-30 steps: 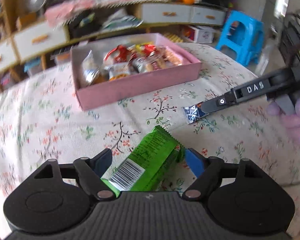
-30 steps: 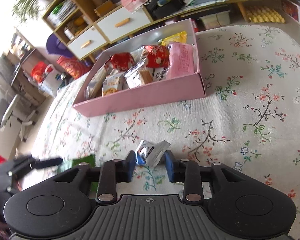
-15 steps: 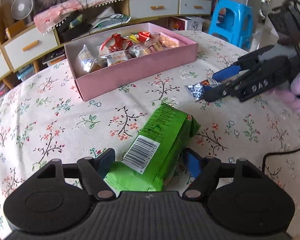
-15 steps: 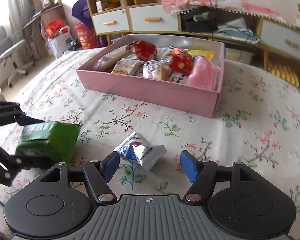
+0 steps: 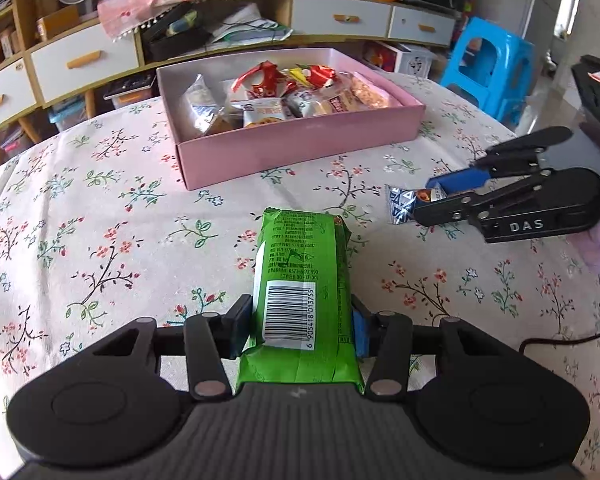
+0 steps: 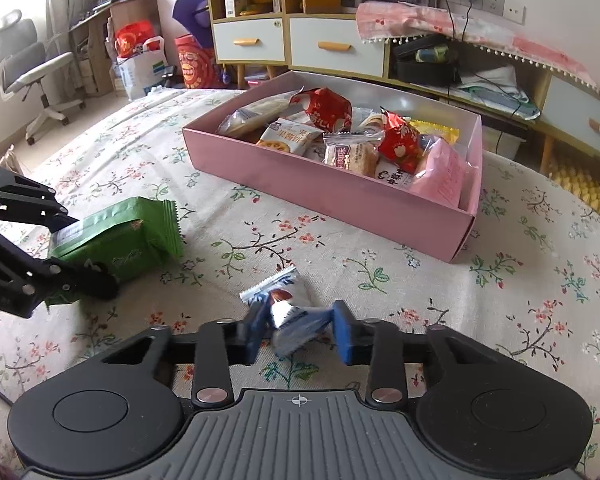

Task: Organize snacks

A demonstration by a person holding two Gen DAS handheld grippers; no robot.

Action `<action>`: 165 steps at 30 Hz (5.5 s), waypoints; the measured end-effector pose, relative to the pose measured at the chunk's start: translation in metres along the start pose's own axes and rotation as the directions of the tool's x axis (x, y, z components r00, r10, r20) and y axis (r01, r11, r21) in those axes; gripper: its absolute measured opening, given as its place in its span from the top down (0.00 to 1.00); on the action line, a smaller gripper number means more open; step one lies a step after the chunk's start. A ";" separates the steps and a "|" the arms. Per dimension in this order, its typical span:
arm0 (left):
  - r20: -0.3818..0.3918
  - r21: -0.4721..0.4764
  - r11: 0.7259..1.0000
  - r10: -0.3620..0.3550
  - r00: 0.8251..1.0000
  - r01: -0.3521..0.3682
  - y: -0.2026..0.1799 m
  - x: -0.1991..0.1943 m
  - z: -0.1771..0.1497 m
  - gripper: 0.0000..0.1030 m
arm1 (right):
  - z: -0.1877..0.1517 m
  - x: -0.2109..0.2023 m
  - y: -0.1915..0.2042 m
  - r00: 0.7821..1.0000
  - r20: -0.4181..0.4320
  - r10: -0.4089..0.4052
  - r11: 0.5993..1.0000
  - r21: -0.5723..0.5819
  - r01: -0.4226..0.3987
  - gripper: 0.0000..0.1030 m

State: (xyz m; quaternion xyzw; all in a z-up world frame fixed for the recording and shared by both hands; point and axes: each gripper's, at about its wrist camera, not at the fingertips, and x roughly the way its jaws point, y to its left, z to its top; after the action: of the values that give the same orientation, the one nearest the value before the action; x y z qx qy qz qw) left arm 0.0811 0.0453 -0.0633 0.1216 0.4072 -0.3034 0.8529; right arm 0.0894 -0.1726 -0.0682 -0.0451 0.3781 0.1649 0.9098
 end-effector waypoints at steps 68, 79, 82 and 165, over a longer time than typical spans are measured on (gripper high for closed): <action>-0.098 -0.349 0.931 0.075 0.992 -0.105 -0.007 0.001 0.043 0.60 | 0.047 -0.051 -0.037 0.999 0.030 -0.040 0.980 0.197 0.034 0.71; 0.006 -0.362 0.925 0.127 0.992 -0.116 0.020 0.001 0.100 0.60 | 0.082 -0.030 -0.068 0.995 0.090 -0.041 0.934 0.358 0.006 0.71; 0.029 -0.345 0.930 0.148 0.988 -0.129 0.028 0.011 0.123 0.60 | 0.099 -0.016 -0.079 0.994 0.096 -0.045 0.925 0.379 0.006 0.71; -0.084 -0.338 0.883 0.316 0.945 -0.325 -0.034 -0.053 0.026 0.00 | 0.013 -0.080 0.001 0.982 -0.043 -0.185 0.906 0.380 0.188 0.03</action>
State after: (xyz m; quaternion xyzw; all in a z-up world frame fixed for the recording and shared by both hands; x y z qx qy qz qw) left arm 0.0511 0.0292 -0.0047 0.0390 0.4398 -0.0801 0.8937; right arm 0.0452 -0.1903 -0.0023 0.0968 0.3998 0.0002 0.9115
